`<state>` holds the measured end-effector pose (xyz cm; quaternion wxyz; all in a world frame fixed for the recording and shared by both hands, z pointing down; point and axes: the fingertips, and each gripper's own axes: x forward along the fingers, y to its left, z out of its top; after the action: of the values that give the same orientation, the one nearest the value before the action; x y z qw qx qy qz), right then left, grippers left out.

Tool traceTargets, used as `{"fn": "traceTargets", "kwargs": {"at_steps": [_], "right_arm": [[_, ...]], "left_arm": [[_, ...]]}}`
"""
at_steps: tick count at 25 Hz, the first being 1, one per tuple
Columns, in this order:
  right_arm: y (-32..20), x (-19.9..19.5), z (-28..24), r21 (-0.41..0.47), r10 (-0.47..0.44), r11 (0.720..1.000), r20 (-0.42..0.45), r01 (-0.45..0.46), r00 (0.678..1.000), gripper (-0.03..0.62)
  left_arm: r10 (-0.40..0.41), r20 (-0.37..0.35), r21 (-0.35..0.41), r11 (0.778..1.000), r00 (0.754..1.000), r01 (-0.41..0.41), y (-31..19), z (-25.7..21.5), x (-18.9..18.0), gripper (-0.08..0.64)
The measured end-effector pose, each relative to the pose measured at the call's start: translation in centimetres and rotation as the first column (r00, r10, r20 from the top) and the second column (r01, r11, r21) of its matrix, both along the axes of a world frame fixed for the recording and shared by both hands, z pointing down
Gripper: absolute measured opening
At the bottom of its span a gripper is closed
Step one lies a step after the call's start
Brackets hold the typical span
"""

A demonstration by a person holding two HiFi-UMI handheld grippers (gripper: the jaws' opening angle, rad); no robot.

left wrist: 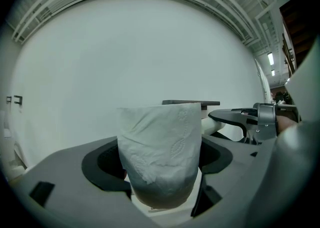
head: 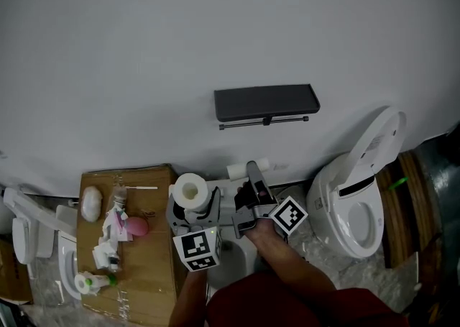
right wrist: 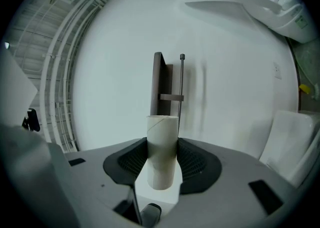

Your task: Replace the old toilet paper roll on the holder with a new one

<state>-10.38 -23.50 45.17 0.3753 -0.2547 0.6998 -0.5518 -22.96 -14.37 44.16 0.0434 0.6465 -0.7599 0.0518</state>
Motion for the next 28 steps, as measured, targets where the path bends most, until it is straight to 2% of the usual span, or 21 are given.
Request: {"fn": "traceTargets", "kwargs": {"at_steps": [16, 28], "right_arm": [[-2.0, 1.3, 0.7, -0.014, 0.02, 1.0, 0.022, -0.019, 1.0, 0.19], [-6.5, 1.7, 2.5, -0.051, 0.044, 0.998, 0.012, -0.044, 0.999, 0.19]], "left_arm": [[0.038, 0.013, 0.0, 0.999, 0.999, -0.038, -3.9, 0.3, 0.8, 0.434], [0.039, -0.003, -0.031, 0.999, 0.999, -0.039, -9.5, 1.5, -0.1, 0.434]]}}
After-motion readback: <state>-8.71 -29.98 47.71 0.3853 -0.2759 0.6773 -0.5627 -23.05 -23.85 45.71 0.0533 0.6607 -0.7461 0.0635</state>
